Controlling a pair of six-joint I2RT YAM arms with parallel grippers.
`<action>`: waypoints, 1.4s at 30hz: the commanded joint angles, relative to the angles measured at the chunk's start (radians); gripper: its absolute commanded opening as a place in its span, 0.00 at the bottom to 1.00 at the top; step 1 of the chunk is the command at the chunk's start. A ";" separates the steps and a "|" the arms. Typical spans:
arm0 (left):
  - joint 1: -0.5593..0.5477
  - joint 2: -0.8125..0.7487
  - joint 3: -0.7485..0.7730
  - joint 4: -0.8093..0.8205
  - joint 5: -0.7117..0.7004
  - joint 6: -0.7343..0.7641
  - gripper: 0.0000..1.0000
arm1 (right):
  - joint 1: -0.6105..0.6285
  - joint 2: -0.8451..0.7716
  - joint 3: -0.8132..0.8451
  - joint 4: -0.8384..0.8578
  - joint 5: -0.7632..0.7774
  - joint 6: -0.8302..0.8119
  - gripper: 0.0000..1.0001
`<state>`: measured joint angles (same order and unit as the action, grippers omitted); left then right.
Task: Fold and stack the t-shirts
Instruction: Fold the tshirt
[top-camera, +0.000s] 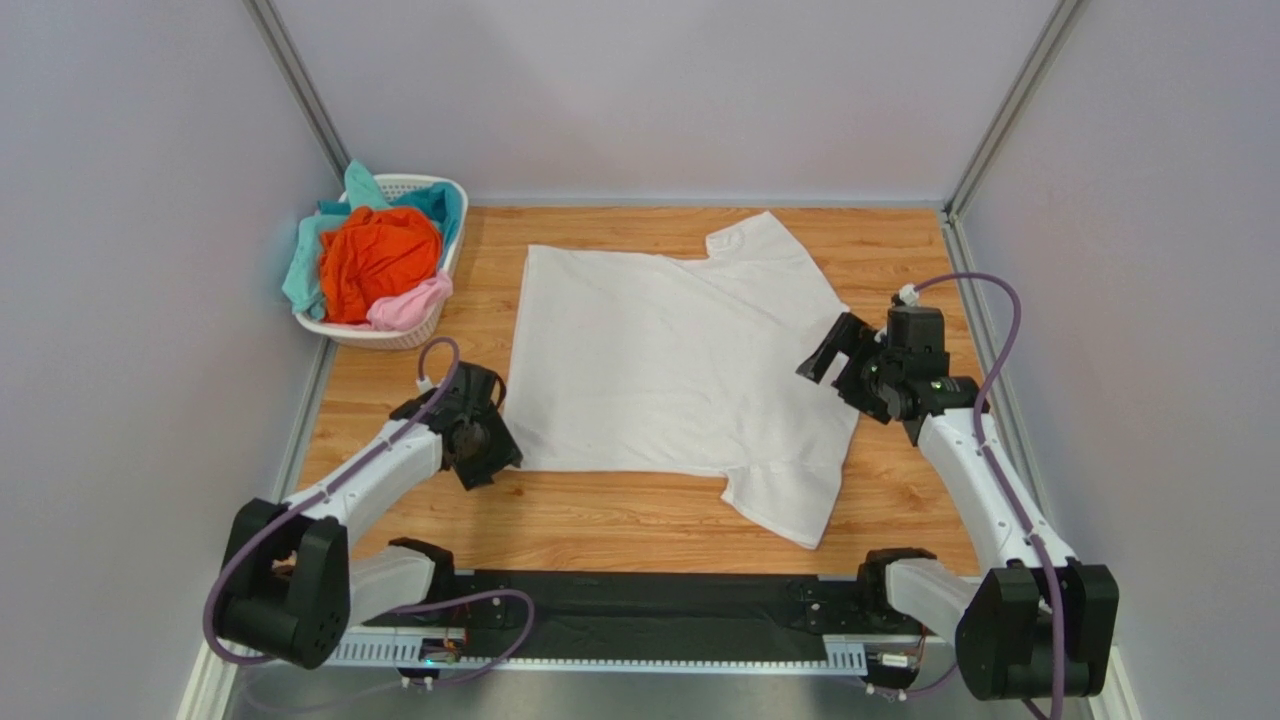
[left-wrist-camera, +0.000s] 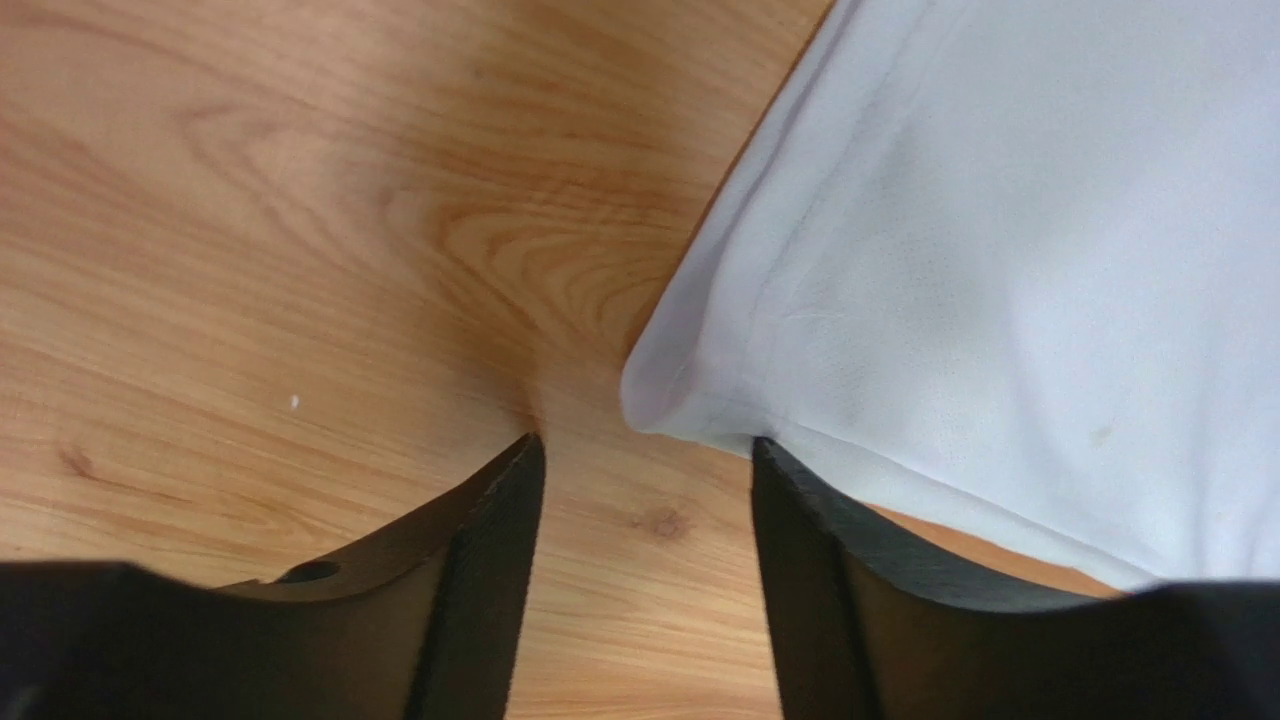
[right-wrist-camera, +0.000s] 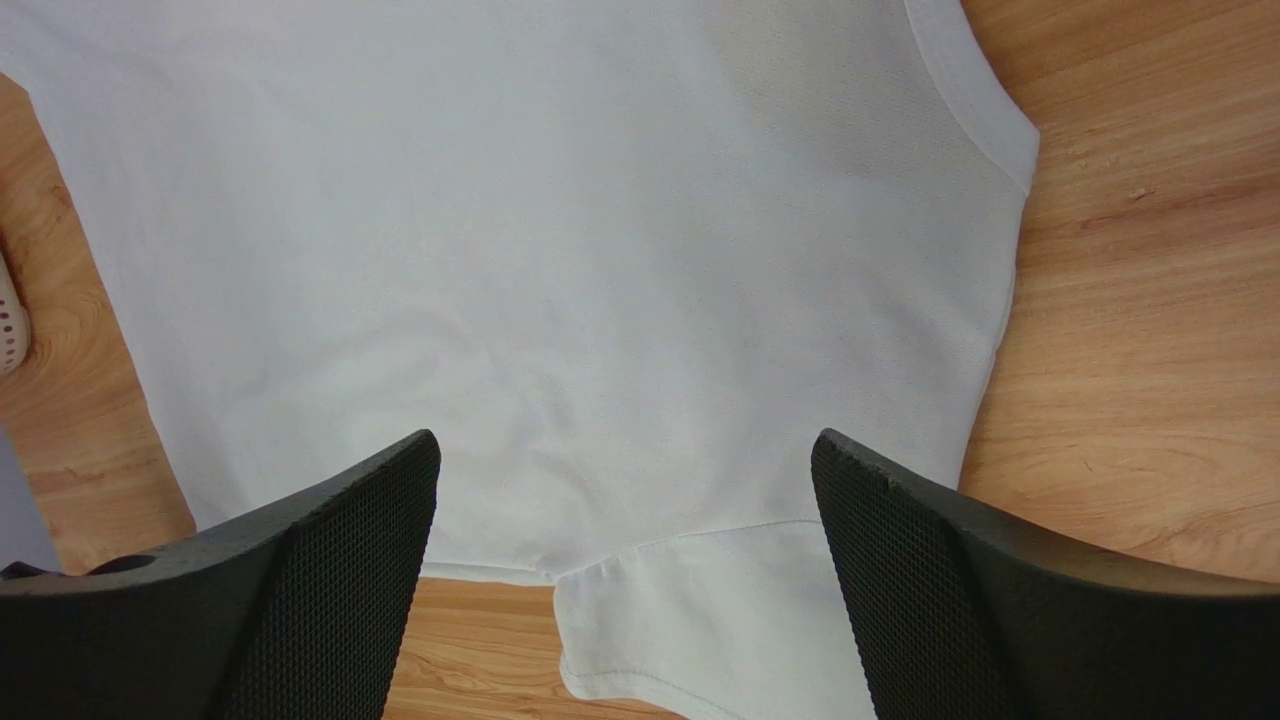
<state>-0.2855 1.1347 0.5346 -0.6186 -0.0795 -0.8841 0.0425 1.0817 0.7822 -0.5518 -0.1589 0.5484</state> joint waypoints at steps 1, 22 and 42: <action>0.006 0.071 0.034 0.074 -0.009 -0.012 0.55 | -0.004 -0.006 -0.006 0.026 -0.019 -0.010 0.95; 0.011 0.022 0.010 0.071 -0.006 0.016 0.00 | 0.440 -0.040 0.049 -0.416 0.303 0.048 0.87; 0.011 0.013 0.022 0.028 -0.037 0.013 0.00 | 0.711 0.153 -0.185 -0.317 0.180 0.200 0.70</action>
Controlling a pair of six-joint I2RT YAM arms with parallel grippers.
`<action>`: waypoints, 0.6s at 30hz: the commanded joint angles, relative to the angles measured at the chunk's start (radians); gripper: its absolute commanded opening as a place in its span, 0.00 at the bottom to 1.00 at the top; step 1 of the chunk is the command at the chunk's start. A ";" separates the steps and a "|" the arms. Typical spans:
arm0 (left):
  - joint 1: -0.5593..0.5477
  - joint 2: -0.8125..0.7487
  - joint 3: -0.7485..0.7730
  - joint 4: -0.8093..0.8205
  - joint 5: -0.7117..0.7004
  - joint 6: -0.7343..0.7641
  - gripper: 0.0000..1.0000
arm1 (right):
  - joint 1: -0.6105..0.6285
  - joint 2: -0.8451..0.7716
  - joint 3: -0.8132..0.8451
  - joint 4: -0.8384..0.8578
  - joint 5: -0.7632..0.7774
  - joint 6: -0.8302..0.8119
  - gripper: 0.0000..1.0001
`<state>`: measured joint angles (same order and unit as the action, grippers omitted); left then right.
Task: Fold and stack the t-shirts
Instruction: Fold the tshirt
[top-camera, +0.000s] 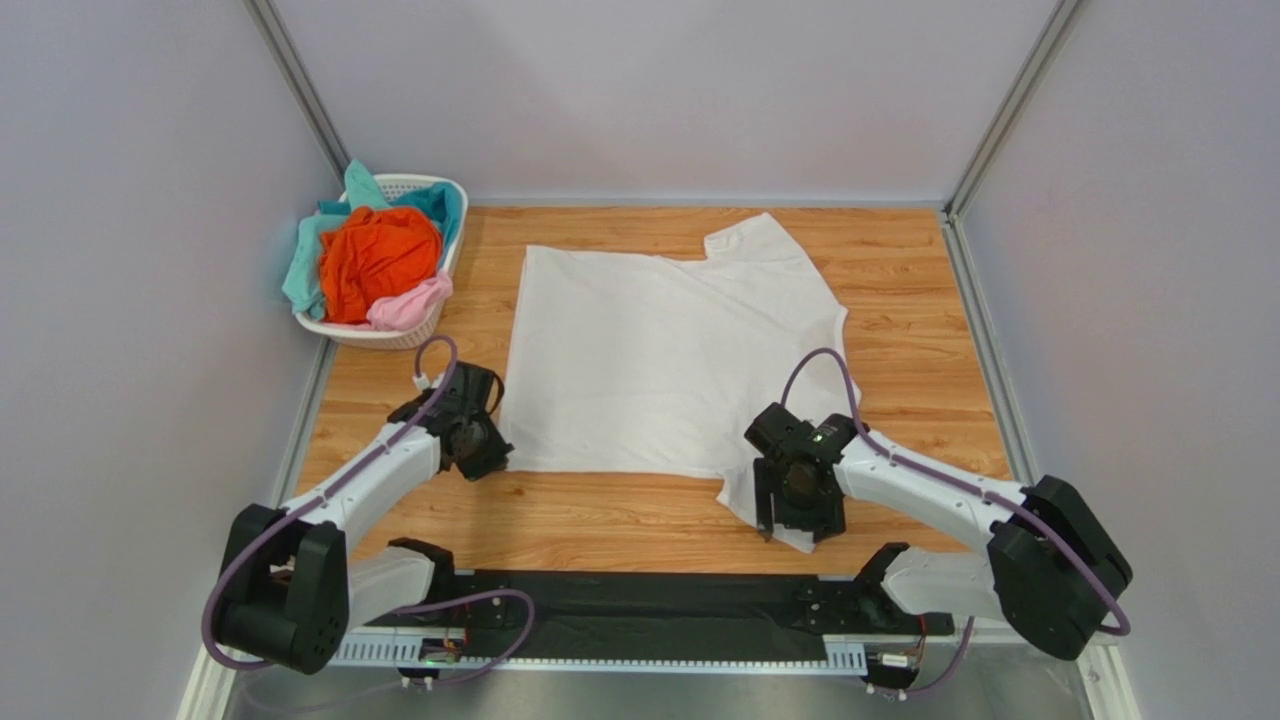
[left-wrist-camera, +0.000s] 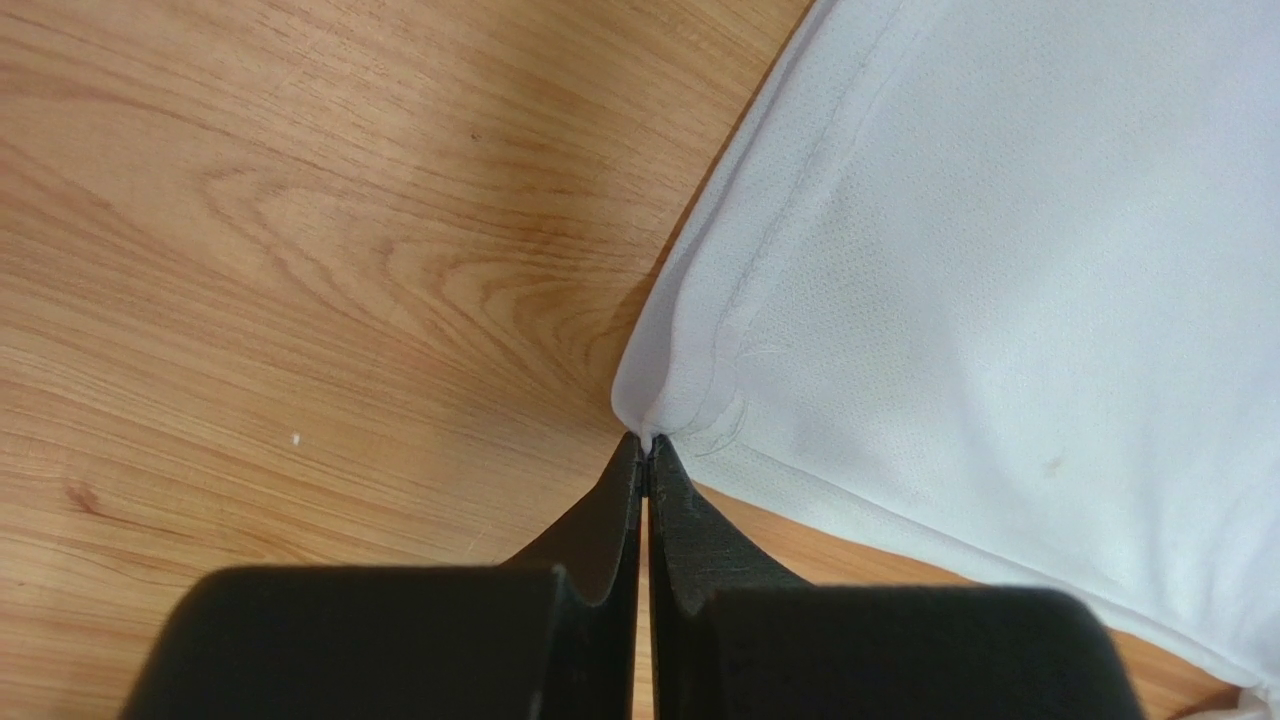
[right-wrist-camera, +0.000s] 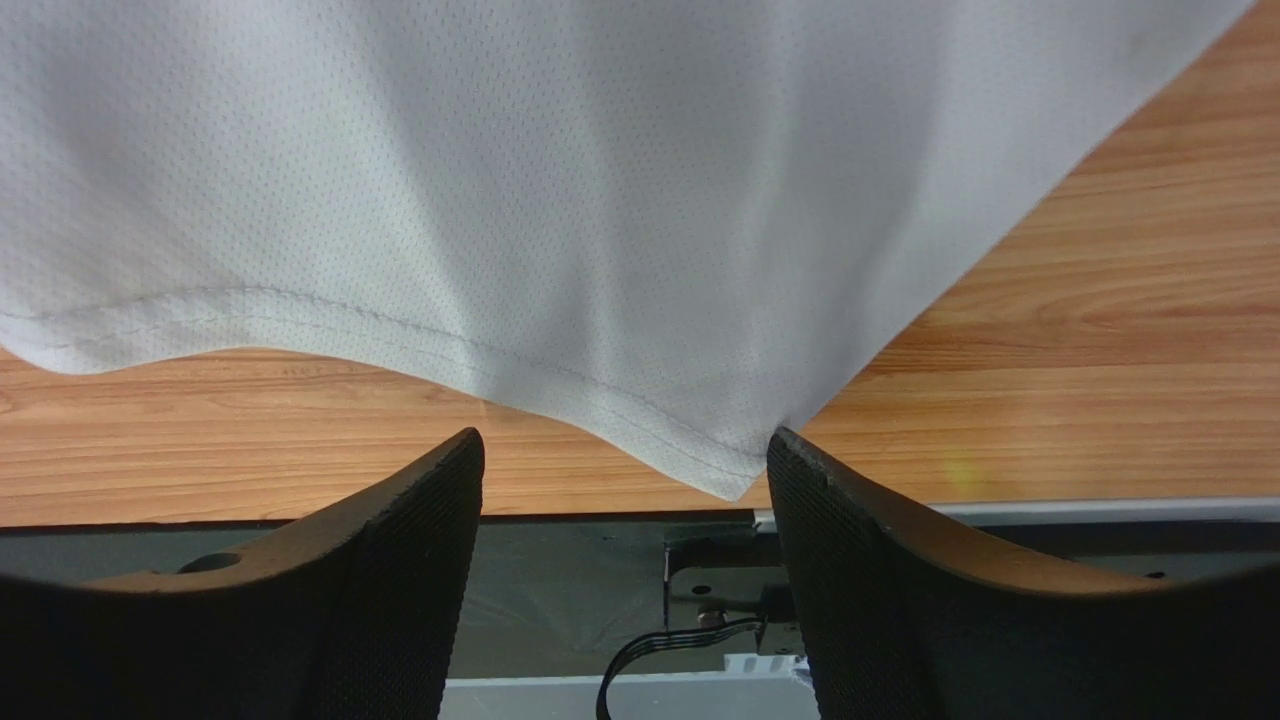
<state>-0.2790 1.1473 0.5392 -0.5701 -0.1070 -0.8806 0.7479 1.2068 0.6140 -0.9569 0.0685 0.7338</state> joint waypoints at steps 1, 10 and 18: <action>0.004 0.003 0.018 -0.022 -0.005 0.008 0.00 | 0.005 0.039 -0.028 0.095 -0.045 0.013 0.70; 0.004 -0.009 0.024 -0.037 -0.013 0.011 0.00 | 0.004 0.094 -0.053 0.100 0.013 0.061 0.34; 0.004 -0.060 0.039 -0.062 -0.007 0.014 0.00 | -0.001 -0.001 0.036 -0.005 0.116 0.055 0.00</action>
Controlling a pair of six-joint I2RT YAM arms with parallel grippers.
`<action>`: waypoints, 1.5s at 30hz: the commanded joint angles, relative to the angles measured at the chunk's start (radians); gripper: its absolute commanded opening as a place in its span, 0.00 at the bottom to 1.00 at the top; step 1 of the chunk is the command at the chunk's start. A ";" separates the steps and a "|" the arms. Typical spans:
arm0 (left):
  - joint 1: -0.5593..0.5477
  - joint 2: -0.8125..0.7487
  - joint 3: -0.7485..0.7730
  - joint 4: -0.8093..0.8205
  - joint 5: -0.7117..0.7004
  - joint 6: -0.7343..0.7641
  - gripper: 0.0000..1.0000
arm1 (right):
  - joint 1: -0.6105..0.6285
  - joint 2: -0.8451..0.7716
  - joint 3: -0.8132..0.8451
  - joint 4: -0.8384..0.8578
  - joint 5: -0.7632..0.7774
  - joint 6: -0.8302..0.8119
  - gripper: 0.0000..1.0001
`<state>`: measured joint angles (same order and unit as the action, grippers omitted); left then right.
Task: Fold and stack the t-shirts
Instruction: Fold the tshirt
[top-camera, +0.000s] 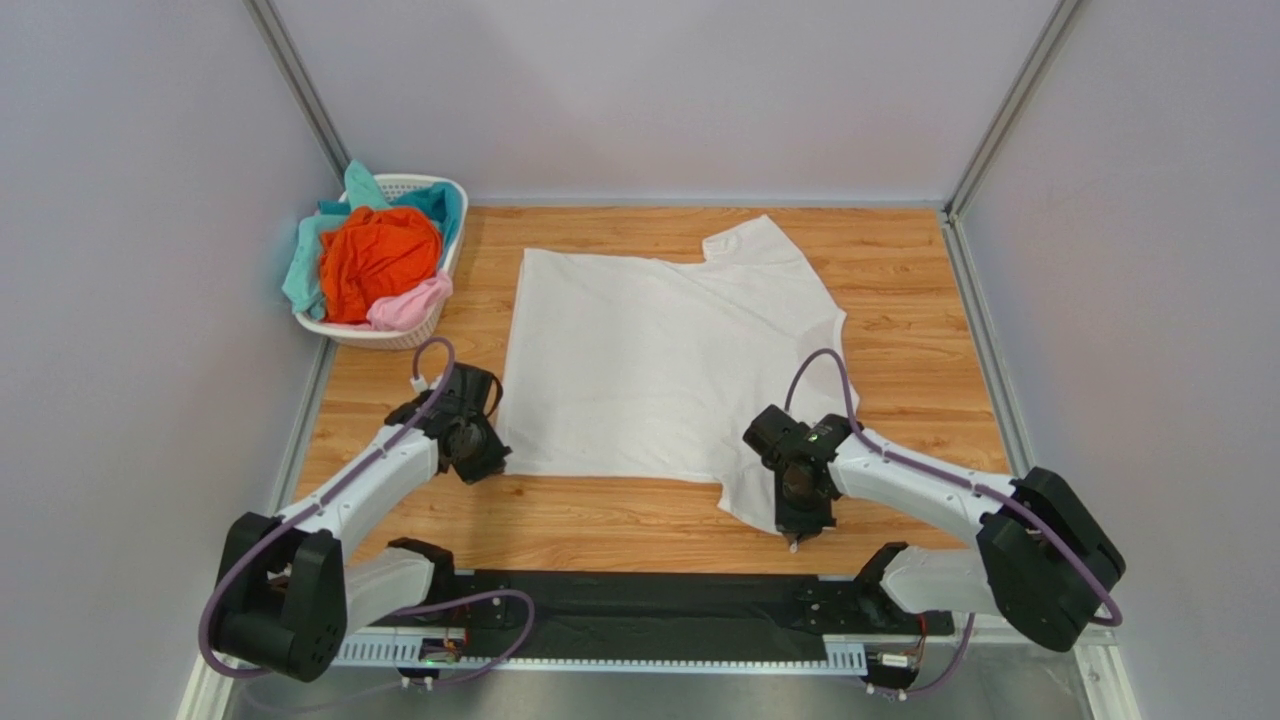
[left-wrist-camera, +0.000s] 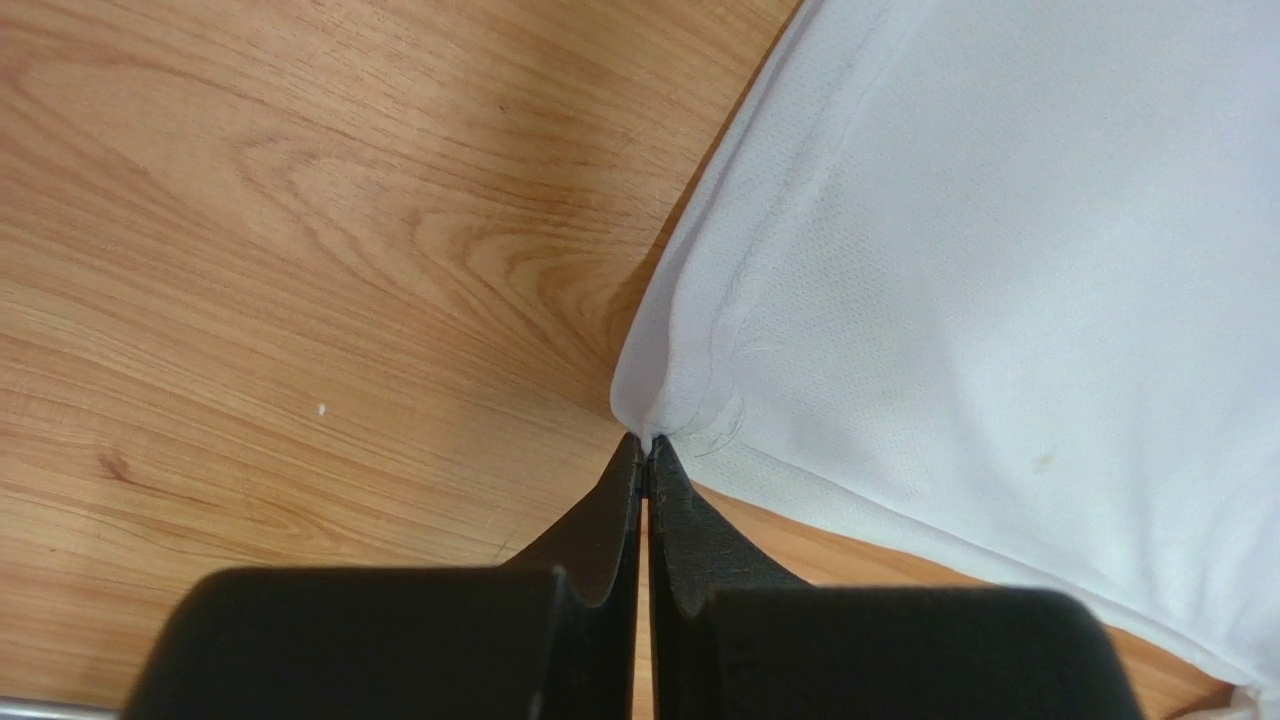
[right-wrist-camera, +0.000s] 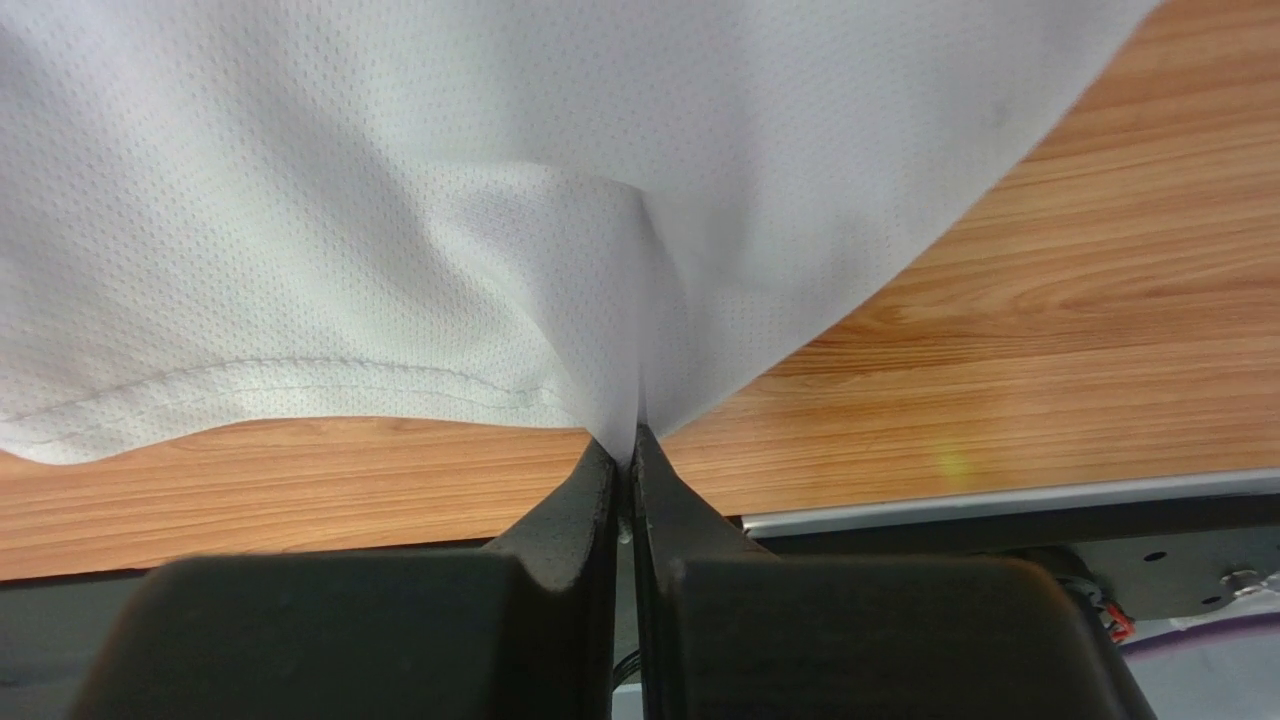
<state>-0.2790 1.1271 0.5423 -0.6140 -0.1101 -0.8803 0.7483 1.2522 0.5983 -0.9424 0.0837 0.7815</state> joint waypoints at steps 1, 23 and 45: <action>0.004 -0.046 0.038 -0.021 0.004 0.015 0.00 | -0.010 -0.057 0.067 -0.033 0.103 -0.007 0.00; 0.012 0.147 0.329 -0.032 0.027 0.057 0.00 | -0.349 0.087 0.540 -0.004 0.087 -0.323 0.00; 0.087 0.411 0.570 -0.004 0.007 0.095 0.00 | -0.487 0.411 0.834 0.157 0.036 -0.574 0.00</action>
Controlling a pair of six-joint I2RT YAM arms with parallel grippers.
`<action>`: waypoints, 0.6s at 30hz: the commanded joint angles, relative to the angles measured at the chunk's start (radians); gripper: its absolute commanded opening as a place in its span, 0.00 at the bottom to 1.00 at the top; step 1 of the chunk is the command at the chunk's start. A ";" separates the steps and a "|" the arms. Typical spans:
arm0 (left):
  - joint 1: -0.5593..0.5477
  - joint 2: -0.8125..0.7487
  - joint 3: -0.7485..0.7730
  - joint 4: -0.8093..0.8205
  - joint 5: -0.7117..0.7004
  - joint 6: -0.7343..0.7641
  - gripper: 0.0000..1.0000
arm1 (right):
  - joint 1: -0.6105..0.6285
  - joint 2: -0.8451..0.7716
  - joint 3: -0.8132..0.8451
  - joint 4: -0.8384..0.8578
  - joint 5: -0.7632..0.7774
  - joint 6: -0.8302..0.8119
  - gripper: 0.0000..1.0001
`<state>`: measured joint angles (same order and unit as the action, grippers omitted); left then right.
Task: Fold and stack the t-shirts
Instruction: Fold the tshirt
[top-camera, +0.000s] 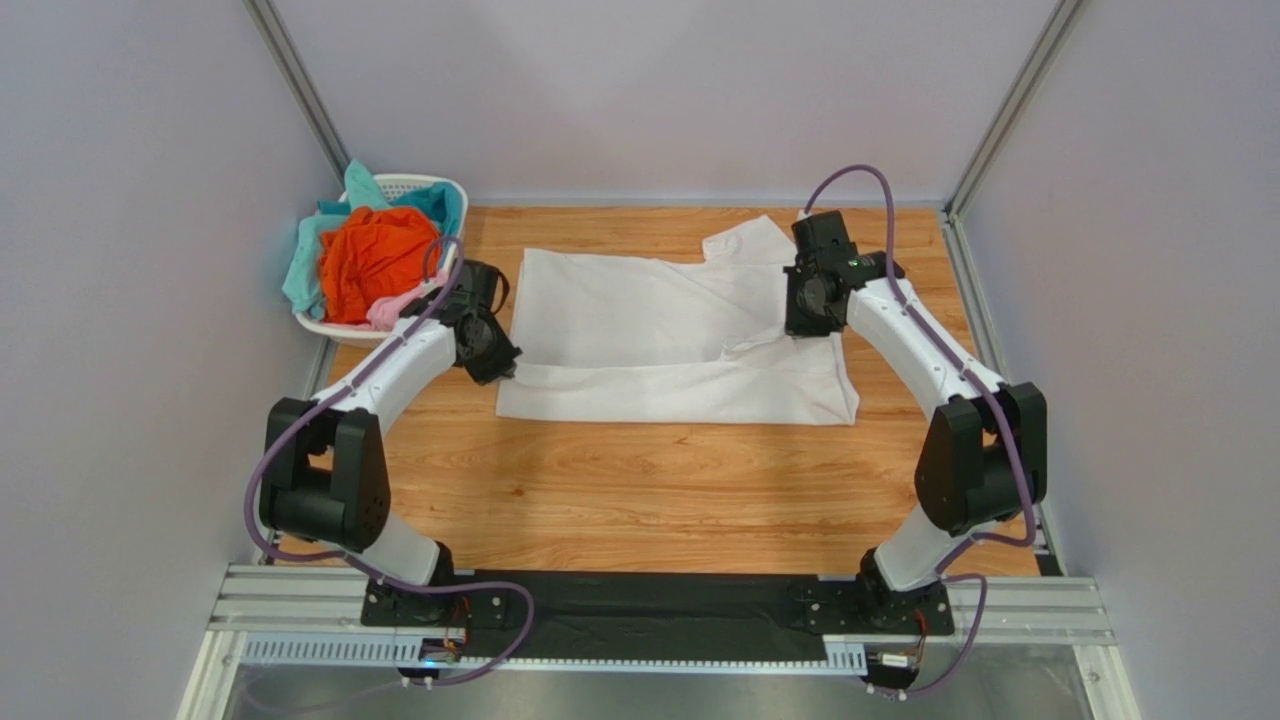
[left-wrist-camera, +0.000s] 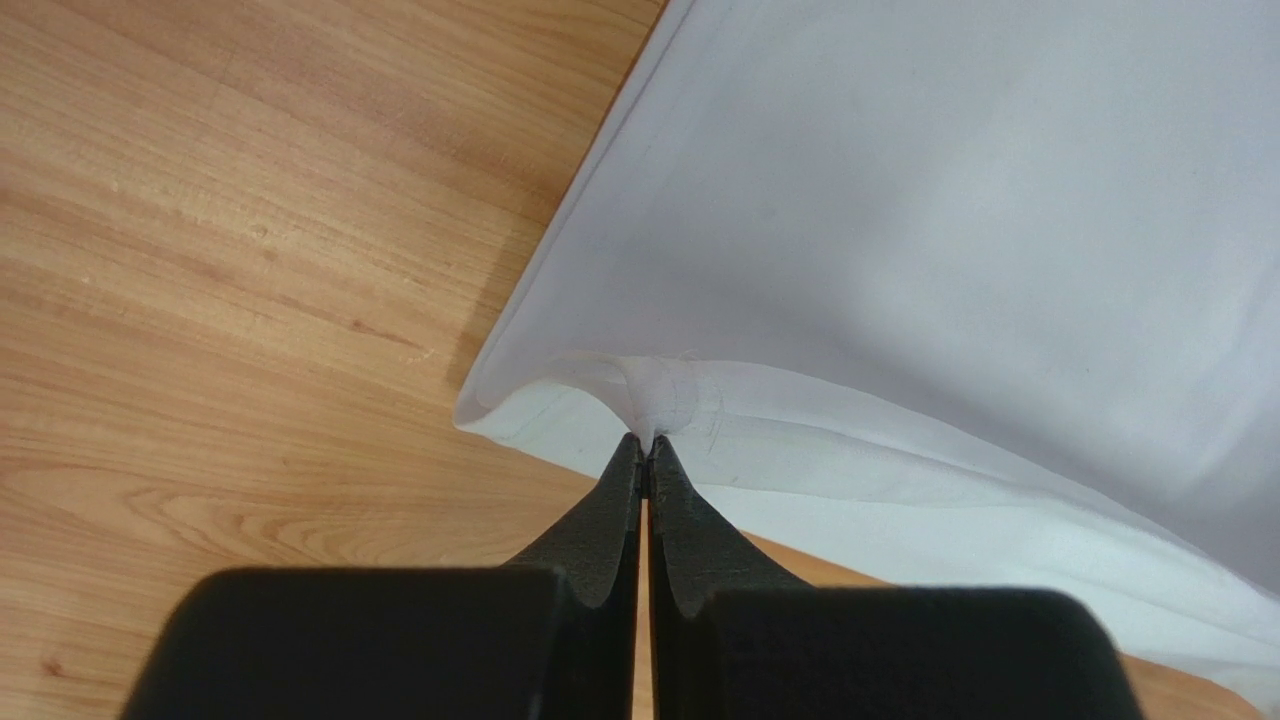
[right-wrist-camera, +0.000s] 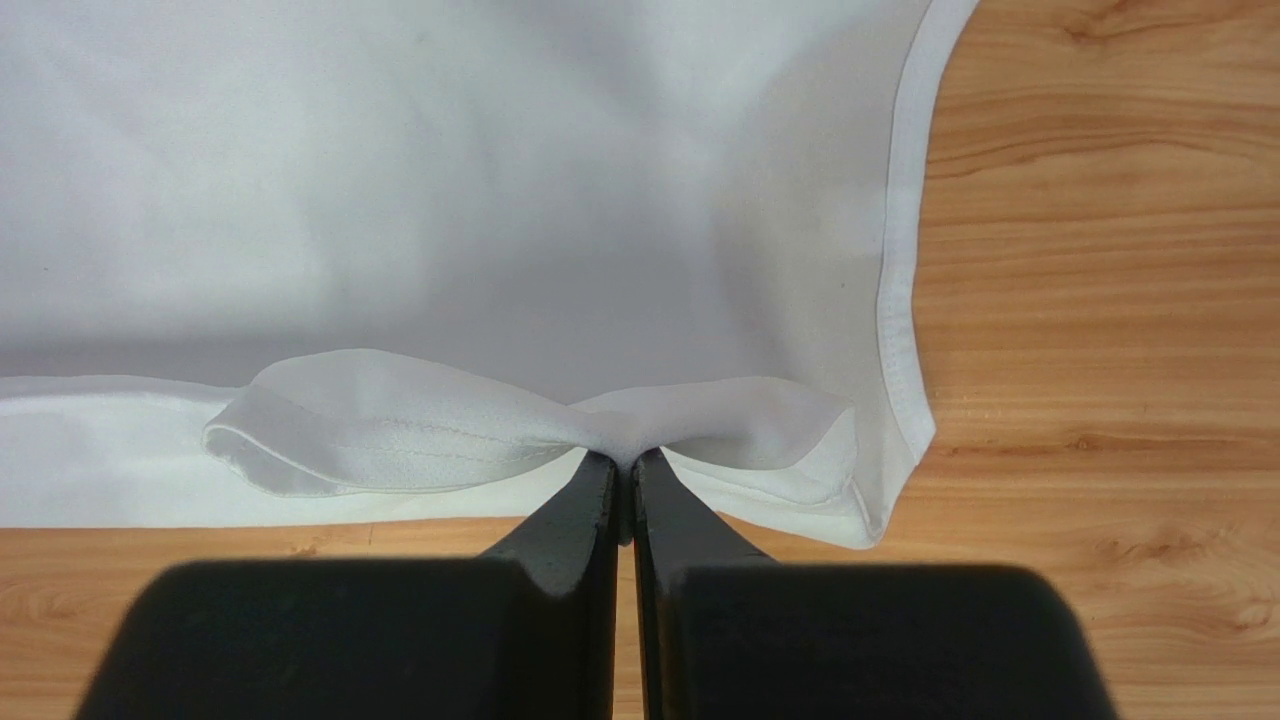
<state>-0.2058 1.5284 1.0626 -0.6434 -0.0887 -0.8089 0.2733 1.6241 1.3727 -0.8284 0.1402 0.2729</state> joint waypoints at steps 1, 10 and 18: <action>0.016 0.022 0.056 0.027 -0.017 0.028 0.00 | -0.016 0.049 0.075 0.043 -0.031 -0.086 0.00; 0.023 0.125 0.111 0.053 -0.020 0.037 0.00 | -0.022 0.177 0.167 0.051 -0.036 -0.101 0.00; 0.032 0.206 0.171 0.071 -0.057 0.025 0.08 | -0.048 0.338 0.247 0.081 0.004 -0.031 0.05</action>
<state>-0.1837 1.7172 1.1797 -0.5957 -0.1162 -0.7940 0.2424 1.9163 1.5673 -0.7876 0.1181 0.2115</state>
